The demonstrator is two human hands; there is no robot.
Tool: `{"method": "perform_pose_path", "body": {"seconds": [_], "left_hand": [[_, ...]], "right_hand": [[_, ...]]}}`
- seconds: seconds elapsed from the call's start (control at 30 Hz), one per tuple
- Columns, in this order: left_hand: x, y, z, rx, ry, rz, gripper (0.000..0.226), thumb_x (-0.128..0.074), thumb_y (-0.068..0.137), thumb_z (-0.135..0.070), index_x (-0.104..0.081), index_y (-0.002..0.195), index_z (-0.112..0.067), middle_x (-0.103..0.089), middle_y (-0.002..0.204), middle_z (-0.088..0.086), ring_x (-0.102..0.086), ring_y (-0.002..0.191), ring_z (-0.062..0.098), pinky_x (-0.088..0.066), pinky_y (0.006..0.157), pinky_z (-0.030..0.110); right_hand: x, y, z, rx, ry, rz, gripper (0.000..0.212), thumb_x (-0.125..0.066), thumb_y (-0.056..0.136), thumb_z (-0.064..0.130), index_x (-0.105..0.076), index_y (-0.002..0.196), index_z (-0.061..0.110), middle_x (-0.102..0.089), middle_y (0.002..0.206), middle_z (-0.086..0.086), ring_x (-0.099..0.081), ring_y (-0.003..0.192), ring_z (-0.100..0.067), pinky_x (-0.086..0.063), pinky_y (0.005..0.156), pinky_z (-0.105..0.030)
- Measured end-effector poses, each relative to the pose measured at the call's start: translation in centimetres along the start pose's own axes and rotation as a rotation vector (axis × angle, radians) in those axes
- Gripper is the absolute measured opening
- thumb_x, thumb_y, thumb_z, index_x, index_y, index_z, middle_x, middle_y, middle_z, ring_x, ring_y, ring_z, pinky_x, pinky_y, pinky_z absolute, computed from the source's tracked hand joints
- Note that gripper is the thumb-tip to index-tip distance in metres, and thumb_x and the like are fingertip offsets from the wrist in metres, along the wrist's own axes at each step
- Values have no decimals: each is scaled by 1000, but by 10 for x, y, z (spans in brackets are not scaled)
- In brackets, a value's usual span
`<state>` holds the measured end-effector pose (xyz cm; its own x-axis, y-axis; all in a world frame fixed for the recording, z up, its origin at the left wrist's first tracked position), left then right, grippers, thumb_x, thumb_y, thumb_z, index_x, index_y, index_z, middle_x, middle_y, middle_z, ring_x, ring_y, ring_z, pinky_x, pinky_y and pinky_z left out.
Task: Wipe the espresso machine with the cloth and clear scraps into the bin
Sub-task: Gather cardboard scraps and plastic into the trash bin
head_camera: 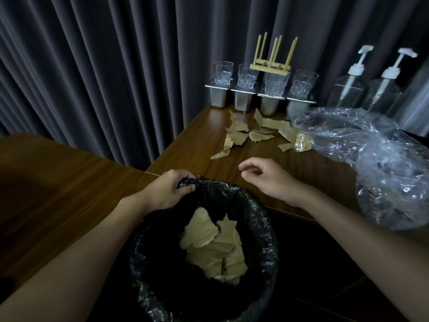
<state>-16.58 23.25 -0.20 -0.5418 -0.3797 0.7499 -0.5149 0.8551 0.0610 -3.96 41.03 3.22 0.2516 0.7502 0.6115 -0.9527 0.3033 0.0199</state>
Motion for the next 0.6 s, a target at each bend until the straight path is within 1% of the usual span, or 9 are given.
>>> {"method": "perform_pose_path", "body": {"seconds": [0.07,0.17,0.23,0.3,0.37,0.43,0.5,0.57,0.6], "left_hand": [[0,0,1,7,-3,-4,14,-60,96,-18,-66,109,-19,-67,122,-2,-62,114,8,-52,98,33],[0,1,2,-7,-18,-14,15,-61,96,-16,-66,110,-18,-65,127,-5,-56,120,-1,-48,101,23],[-1,1,2,-7,-21,-16,16,-61,96,-16,-66,111,-18,-63,130,-7,-56,120,-2,-47,99,19],[-1,1,3,3,-32,-15,17,-61,96,-16,-66,112,-17,-62,132,-8,-56,120,-1,-48,97,19],[-2,1,4,12,-55,-18,17,-61,95,-16,-66,112,-17,-61,133,-8,-55,122,-1,-47,99,20],[-3,1,5,17,-83,-20,16,-61,95,-14,-66,109,-18,-61,132,-8,-53,124,-3,-47,101,21],[-3,1,6,19,-103,-22,15,-61,95,-13,-67,108,-18,-62,130,-8,-52,123,-7,-47,100,18],[-4,0,6,24,-106,-21,15,-61,95,-14,-67,108,-18,-62,130,-10,-52,122,-8,-47,95,13],[-4,0,6,24,-109,-22,15,-61,95,-14,-67,108,-18,-62,130,-10,-52,122,-9,-47,94,11]], "right_hand": [[-8,15,-11,-19,-81,40,36,-53,99,20,-54,134,19,-51,139,4,-44,131,-9,-36,107,-27],[-20,37,-18,-7,-141,68,42,-47,101,19,-44,144,21,-31,156,7,-29,142,-12,-29,113,-30],[-28,50,-19,4,-155,91,45,-44,102,17,-39,147,20,-23,160,7,-31,142,-15,-31,113,-32],[-34,62,-17,15,-177,122,47,-44,103,16,-36,148,20,-18,161,7,-40,136,-18,-37,106,-30],[-38,73,-16,27,-234,138,49,-43,102,14,-34,150,21,-16,162,7,-40,135,-19,-37,107,-31],[-41,83,-19,15,-317,149,51,-42,102,14,-31,151,25,-15,161,10,-33,139,-23,-30,115,-39],[-44,88,-22,-7,-396,175,53,-40,102,16,-28,151,31,-16,161,13,-30,139,-25,-27,116,-46],[-42,90,-24,-33,-416,179,52,-41,102,21,-29,150,34,-26,156,7,-34,135,-26,-30,114,-46],[-39,90,-24,-45,-395,157,50,-42,101,22,-32,149,34,-34,147,3,-40,129,-25,-34,111,-45]]}}
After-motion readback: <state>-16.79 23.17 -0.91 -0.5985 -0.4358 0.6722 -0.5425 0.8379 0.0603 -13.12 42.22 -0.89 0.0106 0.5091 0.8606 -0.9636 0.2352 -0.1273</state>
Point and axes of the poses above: each hand's wrist, its own y-axis towards the middle knuckle, its own x-axis out of the back of the hand, z = x × y, the point moved 9 cm from there along y, towards the middle knuckle
